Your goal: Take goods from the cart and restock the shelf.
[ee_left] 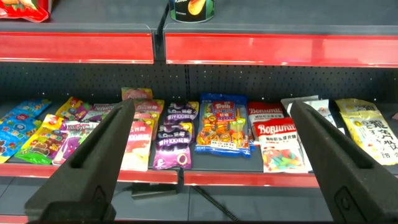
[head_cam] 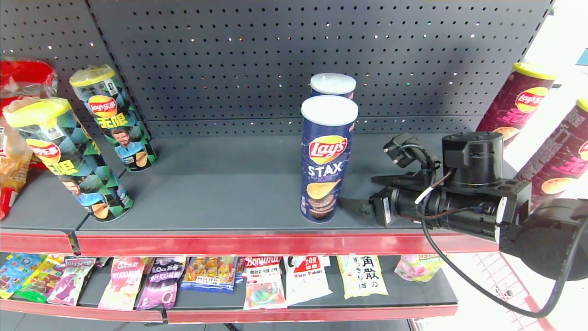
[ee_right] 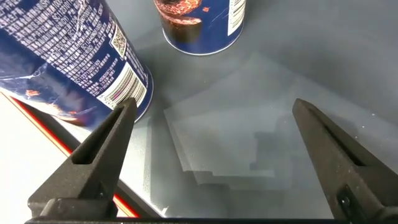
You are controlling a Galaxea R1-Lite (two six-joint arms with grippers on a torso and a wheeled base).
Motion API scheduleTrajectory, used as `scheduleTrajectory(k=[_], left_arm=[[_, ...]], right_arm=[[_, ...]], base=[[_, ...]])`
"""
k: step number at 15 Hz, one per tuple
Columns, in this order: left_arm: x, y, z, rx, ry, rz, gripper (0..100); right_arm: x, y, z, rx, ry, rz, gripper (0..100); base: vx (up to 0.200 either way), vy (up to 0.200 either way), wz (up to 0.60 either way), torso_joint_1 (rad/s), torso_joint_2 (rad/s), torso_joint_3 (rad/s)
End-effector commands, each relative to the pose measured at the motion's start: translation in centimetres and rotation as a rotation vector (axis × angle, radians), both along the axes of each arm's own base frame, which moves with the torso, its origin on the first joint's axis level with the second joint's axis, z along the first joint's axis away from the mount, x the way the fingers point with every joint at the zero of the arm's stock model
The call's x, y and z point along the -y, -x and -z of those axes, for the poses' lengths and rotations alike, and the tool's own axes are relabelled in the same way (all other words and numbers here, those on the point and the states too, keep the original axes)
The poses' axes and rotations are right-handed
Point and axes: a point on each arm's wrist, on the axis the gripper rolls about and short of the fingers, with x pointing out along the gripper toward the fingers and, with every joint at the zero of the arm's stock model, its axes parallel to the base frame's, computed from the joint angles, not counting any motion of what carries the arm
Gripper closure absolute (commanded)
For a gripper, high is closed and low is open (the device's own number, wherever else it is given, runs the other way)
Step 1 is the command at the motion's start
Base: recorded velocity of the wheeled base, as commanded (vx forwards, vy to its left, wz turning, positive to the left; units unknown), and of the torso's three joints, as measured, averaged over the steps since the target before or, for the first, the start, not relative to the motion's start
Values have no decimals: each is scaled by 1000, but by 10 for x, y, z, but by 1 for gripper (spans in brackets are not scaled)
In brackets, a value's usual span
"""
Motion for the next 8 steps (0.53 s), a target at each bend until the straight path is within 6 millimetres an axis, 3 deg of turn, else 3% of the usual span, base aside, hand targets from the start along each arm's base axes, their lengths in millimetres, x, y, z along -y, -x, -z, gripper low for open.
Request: scheduleTrajectory(k=[1, 5, 8], left_arm=[[0, 0, 0, 0, 0, 0, 0], [0, 0, 0, 0, 0, 0, 0], [0, 0, 0, 0, 0, -2, 0]], right_arm=[[0, 0, 0, 0, 2, -2, 0], [13, 8, -3, 2, 0, 25, 0], [40, 57, -15, 38, -21, 28, 0]], base=[[0, 0, 0, 0, 0, 0], [0, 0, 0, 0, 0, 0], [0, 0, 0, 0, 0, 0]])
